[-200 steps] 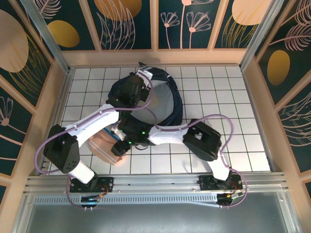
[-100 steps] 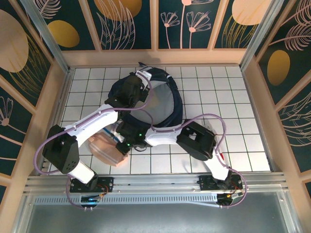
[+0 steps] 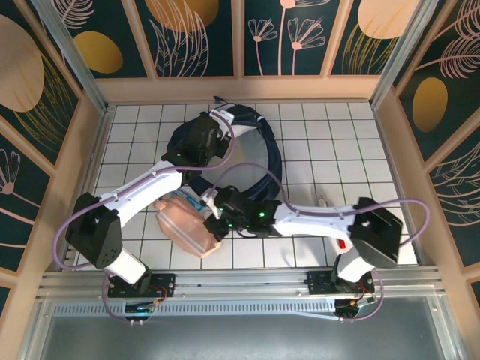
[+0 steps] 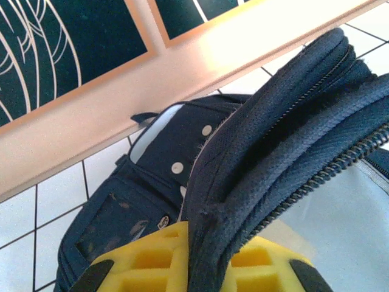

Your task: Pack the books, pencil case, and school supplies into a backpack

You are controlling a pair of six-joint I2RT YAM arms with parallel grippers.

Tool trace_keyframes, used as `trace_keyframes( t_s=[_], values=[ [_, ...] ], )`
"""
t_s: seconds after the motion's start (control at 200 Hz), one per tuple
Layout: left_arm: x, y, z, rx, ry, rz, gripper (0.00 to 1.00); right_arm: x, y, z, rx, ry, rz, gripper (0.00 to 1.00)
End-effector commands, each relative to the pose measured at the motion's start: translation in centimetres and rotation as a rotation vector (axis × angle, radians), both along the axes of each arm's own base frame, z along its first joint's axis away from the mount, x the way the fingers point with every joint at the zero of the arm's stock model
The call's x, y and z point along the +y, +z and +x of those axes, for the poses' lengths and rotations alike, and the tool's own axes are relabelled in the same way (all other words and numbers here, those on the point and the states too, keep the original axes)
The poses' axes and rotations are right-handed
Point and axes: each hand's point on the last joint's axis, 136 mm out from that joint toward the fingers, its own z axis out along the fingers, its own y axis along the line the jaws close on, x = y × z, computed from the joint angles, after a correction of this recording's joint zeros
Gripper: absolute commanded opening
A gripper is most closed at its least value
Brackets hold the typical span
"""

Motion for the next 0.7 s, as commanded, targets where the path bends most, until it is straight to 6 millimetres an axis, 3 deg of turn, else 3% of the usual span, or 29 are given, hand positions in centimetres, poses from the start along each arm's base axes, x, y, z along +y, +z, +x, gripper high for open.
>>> trace_keyframes(
  t_s=[0.0, 0.135, 0.245, 0.38, 0.535, 0.696],
  values=[
    [0.3, 4.3, 0.8, -0.058, 0.039, -0.126, 0.0, -5.1, 1.5, 2.7, -0.009, -0.242, 0.023, 0.0],
    [-0.7, 5.2, 0.1, -0.046, -0.013, -0.21, 0.0, -12.4, 2.7, 6.5, 0.138, -0.604, 0.079, 0.0],
    [-2.1, 6.7, -0.8, -0.041, -0.101, -0.271, 0.0, -16.0, 2.6, 9.5, 0.264, -0.854, 0.113, 0.0],
    [-3.9, 10.2, -1.8, -0.086, -0.209, -0.4, 0.0, -15.5, 0.8, 12.9, 0.333, -0.98, 0.092, 0.0],
    [-3.7, 13.5, -2.3, -0.153, -0.227, -0.457, 0.0, -14.0, 1.1, 16.9, 0.324, -1.097, 0.173, 0.0],
    [-3.5, 13.7, -2.6, -0.146, -0.21, -0.553, 0.0, -13.0, 2.3, 21.6, 0.317, -1.242, 0.243, 0.0]
  ],
)
